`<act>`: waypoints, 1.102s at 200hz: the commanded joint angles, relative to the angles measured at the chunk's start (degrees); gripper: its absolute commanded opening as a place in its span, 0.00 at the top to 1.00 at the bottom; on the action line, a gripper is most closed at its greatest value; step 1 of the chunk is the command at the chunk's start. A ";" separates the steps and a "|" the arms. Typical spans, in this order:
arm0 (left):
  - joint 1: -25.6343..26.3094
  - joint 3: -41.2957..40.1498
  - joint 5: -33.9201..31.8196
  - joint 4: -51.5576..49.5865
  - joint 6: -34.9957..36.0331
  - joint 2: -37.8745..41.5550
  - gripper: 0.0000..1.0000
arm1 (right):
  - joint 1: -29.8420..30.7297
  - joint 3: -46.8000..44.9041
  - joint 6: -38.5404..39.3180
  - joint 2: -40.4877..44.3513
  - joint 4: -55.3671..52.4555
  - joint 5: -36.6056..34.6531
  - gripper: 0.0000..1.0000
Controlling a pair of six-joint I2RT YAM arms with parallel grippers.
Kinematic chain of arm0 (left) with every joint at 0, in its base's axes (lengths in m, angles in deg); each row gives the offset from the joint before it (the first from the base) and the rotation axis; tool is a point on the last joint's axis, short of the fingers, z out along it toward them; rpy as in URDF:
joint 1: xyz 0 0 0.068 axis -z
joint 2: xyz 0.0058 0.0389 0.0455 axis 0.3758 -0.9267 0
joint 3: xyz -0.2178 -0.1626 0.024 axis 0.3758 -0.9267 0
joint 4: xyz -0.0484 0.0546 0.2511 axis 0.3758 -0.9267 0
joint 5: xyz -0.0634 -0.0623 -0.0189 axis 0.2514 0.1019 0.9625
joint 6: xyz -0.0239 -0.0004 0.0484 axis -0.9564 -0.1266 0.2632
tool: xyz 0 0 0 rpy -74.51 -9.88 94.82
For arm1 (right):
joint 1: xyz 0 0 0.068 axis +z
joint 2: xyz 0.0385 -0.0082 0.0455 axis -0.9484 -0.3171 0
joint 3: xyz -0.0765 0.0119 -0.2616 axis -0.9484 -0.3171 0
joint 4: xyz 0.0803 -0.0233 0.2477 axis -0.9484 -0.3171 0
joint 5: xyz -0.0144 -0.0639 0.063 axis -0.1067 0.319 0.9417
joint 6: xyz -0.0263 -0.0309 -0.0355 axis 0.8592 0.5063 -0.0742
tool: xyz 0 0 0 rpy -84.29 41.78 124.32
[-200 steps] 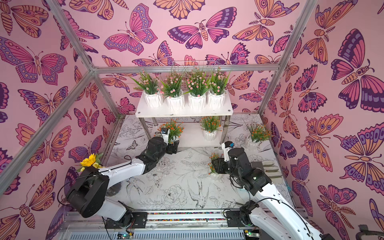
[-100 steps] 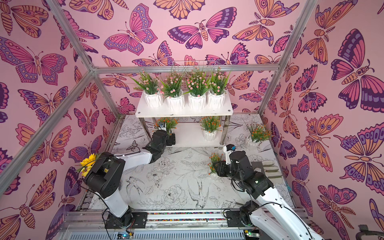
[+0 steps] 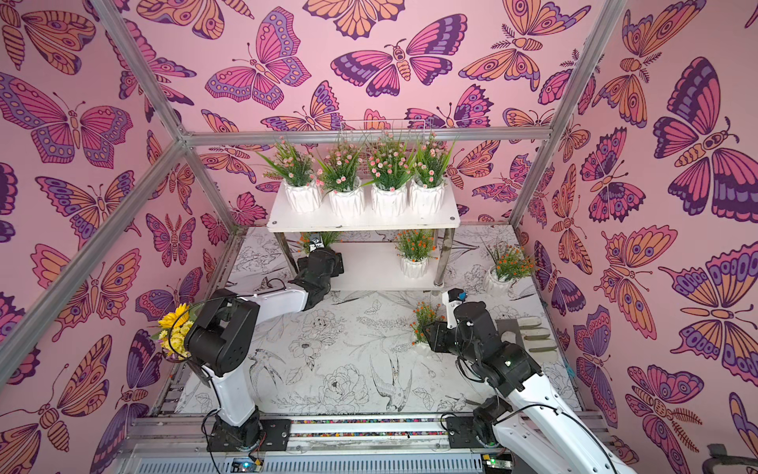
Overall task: Place the baby's breath potted plants on the rack by color
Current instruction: Place the baby's breath potted plant on the rack.
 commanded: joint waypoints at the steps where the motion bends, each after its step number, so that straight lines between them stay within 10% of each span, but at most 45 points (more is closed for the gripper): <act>1: -0.55 2.04 -3.47 1.48 -1.13 -0.82 0.23 | -0.37 -0.32 -0.82 1.17 -1.76 -0.67 0.70; 72: -0.77 2.30 -3.27 0.87 -4.07 -2.71 0.00 | -0.34 -0.25 -0.71 1.74 -2.23 -0.91 0.70; 220: 1.49 -1.20 -5.95 1.01 -4.64 2.34 0.00 | -0.33 -0.16 -0.53 2.77 -3.14 -2.10 0.69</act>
